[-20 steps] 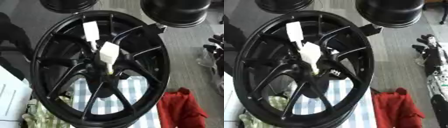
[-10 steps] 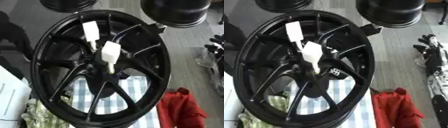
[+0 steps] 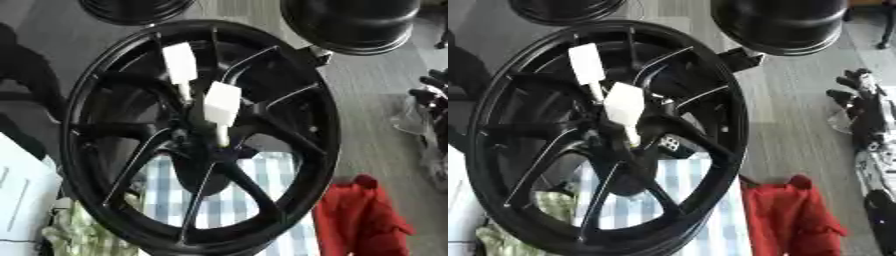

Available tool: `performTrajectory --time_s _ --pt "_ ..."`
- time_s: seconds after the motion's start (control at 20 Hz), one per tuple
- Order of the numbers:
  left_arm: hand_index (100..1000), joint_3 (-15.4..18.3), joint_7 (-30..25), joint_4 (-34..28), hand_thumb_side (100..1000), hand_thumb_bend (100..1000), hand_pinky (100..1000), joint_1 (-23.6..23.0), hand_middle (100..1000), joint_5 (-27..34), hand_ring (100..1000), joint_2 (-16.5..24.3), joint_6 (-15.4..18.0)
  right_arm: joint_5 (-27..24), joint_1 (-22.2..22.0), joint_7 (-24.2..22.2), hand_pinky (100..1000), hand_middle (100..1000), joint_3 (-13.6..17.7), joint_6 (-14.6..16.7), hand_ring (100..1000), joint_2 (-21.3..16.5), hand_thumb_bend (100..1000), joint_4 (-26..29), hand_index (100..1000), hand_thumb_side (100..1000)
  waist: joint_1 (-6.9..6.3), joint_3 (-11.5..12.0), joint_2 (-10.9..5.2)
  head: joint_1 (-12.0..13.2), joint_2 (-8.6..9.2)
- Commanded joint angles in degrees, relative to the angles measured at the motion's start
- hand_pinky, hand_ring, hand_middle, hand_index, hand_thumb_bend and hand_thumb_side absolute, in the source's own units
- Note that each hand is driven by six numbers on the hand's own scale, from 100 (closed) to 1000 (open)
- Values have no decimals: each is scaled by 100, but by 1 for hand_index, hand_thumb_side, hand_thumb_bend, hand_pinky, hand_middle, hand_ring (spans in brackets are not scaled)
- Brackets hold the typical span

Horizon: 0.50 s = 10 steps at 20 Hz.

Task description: Pull the pin out of the wheel hub.

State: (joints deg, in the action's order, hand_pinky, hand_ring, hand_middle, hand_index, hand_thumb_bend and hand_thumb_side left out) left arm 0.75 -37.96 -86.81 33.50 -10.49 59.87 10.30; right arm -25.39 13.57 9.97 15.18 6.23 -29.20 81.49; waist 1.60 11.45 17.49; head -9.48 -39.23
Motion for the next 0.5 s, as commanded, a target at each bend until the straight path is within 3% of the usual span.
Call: performTrajectory --time_s 0.05,0.15,0.3,0.5 --pt "789 185 831 22 276 100 757 109 666 458 739 -36 -322 -7 43 1 898 739 60 6 681 -189 100 96 802 777 -14 6 -78 -13 26" --pt "784 154 1500 39 411 100 731 102 652 1003 719 -241 -589 -12 49 0 898 739 57 6 681 -182 100 96 802 776 -5 0 -80 -8 36" --pt "777 120 2291 26 554 100 708 91 636 2030 698 -704 -1032 -18 58 -5 898 739 43 0 681 -166 100 97 802 776 16 -12 -84 10 69" --pt "779 82 3120 -83 719 100 691 20 638 2911 689 -1396 -1671 -25 79 -21 898 740 21 -9 682 -136 100 99 802 777 55 -30 -86 53 81"
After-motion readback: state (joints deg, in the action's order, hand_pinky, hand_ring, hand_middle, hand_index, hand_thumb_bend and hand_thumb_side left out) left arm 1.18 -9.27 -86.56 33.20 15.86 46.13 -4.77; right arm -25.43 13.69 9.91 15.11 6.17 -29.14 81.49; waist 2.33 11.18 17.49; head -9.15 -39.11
